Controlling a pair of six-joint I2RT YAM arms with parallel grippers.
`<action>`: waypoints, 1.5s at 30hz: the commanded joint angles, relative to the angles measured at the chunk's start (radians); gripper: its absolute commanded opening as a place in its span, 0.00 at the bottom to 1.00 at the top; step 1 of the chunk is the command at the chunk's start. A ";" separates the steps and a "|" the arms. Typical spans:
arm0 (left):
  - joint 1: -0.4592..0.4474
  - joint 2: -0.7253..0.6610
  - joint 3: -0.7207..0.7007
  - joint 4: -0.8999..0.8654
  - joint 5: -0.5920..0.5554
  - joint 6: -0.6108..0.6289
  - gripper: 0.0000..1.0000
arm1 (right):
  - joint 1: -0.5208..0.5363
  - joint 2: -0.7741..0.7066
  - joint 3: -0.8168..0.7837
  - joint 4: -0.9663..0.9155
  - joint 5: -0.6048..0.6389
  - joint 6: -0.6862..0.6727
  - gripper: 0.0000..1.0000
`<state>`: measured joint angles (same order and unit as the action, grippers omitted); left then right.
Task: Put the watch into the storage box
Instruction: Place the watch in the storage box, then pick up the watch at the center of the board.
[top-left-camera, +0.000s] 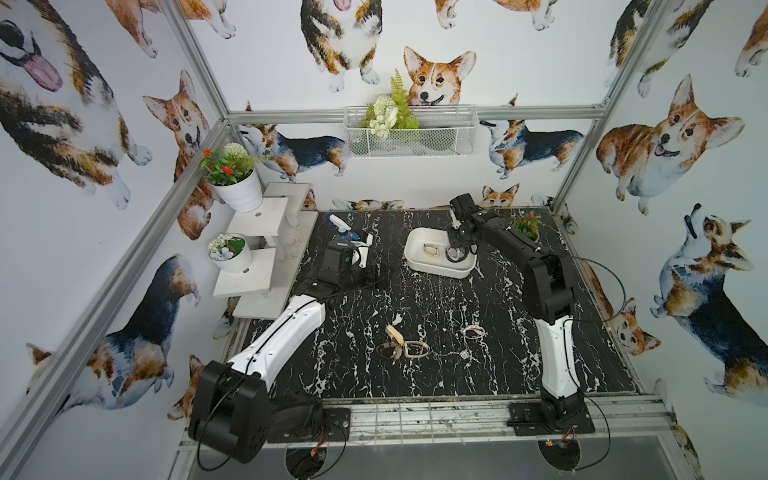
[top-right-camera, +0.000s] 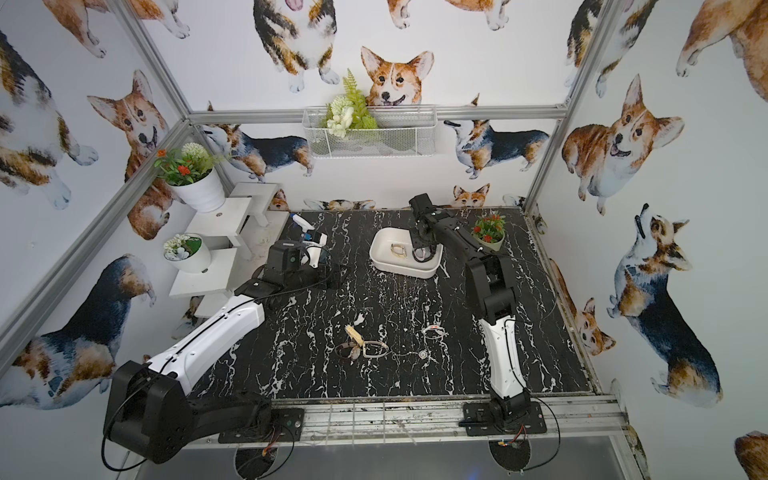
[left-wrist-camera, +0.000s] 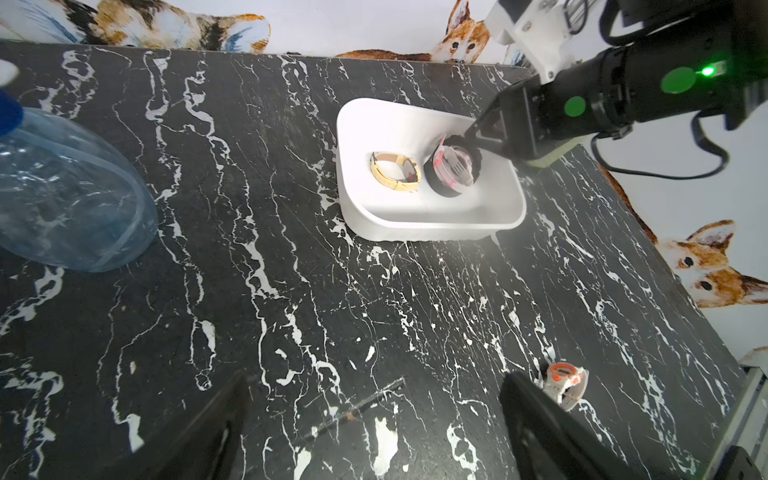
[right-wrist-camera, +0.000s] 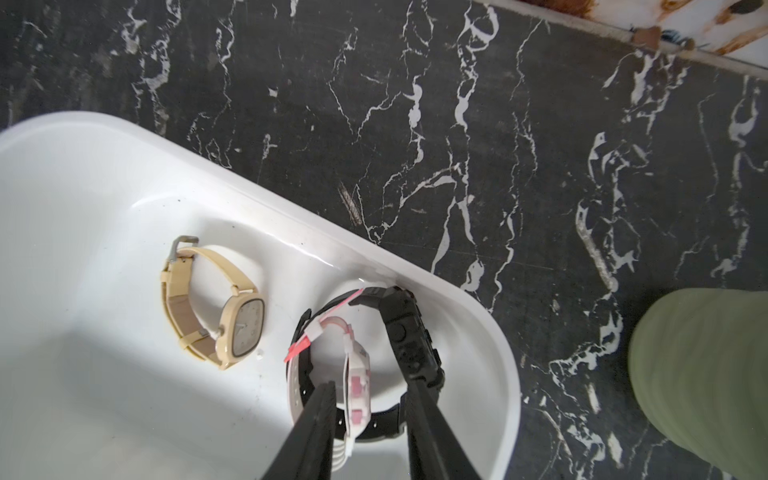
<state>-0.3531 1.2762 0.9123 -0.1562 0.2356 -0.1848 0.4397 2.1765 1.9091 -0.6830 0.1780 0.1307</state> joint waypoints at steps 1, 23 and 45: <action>0.003 -0.013 0.009 -0.011 -0.090 -0.010 1.00 | 0.028 -0.080 -0.044 0.043 -0.068 -0.034 0.40; 0.146 -0.031 -0.029 -0.046 -0.300 -0.176 1.00 | 0.523 -0.493 -0.694 0.328 -0.293 0.004 0.51; 0.149 -0.031 -0.035 -0.040 -0.305 -0.176 1.00 | 0.677 -0.261 -0.581 0.275 -0.140 0.039 0.46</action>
<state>-0.2066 1.2499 0.8806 -0.2058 -0.0708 -0.3588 1.1130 1.9022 1.3151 -0.3931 0.0055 0.1608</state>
